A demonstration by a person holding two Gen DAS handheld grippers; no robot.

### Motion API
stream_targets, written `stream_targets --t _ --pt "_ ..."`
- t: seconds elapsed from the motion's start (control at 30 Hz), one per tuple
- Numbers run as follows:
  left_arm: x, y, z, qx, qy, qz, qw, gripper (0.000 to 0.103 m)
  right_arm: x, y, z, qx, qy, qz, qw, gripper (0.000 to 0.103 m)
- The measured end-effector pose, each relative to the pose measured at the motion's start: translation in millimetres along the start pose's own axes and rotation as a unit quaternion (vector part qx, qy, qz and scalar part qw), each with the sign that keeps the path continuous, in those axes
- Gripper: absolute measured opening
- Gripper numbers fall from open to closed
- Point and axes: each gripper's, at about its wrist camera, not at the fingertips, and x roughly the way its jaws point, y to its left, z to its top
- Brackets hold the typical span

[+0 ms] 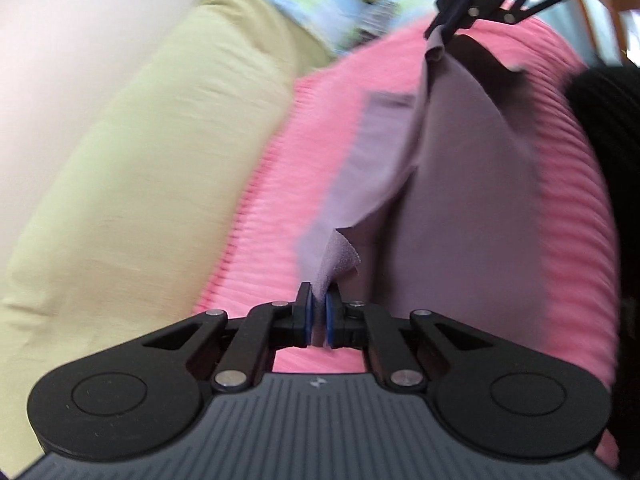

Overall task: Fold clothes
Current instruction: 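Grasp the T-shirt edge with the right gripper while the left gripper holds another edge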

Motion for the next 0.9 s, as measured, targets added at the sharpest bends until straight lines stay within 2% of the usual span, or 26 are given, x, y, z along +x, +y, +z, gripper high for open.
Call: stream_targets --t 0.13,0.23,0.3,0.4,0.53,0.6,0.67,0.73,0.87,0.9 --pt "22 23 14 -0.01 -0.011 0.006 0.9999 0.005 18 -46 9 0.059 0.01 0.045 0.997 0.001" --pt "38 34 20 -0.012 -0.017 0.004 0.9998 0.005 24 -54 11 0.077 0.011 0.073 0.994 0.001" --pt "40 33 21 -0.015 -0.022 -0.002 0.9996 0.005 21 -43 6 0.074 0.02 0.11 0.991 0.001" --pt "37 26 20 -0.033 -0.027 -0.016 0.999 0.005 16 -20 -7 0.063 0.039 0.138 0.988 0.001" --pt "32 27 14 -0.046 -0.019 -0.019 0.9986 0.005 5 16 -28 0.056 0.073 0.194 0.977 0.002" --pt "36 28 16 -0.051 -0.017 -0.021 0.9983 0.005 2 26 -25 0.049 0.077 0.193 0.977 0.005" --pt "39 27 20 -0.051 -0.019 -0.018 0.9984 0.005 -4 34 -25 0.052 0.073 0.182 0.979 0.018" --pt "18 27 17 -0.053 -0.023 -0.014 0.9982 0.005 -5 42 -19 0.055 0.066 0.172 0.981 0.027" --pt "22 27 27 -0.053 -0.029 -0.012 0.9981 0.005 0 47 -15 0.068 0.052 0.177 0.98 0.027" --pt "9 30 20 -0.053 -0.029 -0.01 0.9981 0.005 4 46 -10 0.066 0.051 0.179 0.98 0.027"
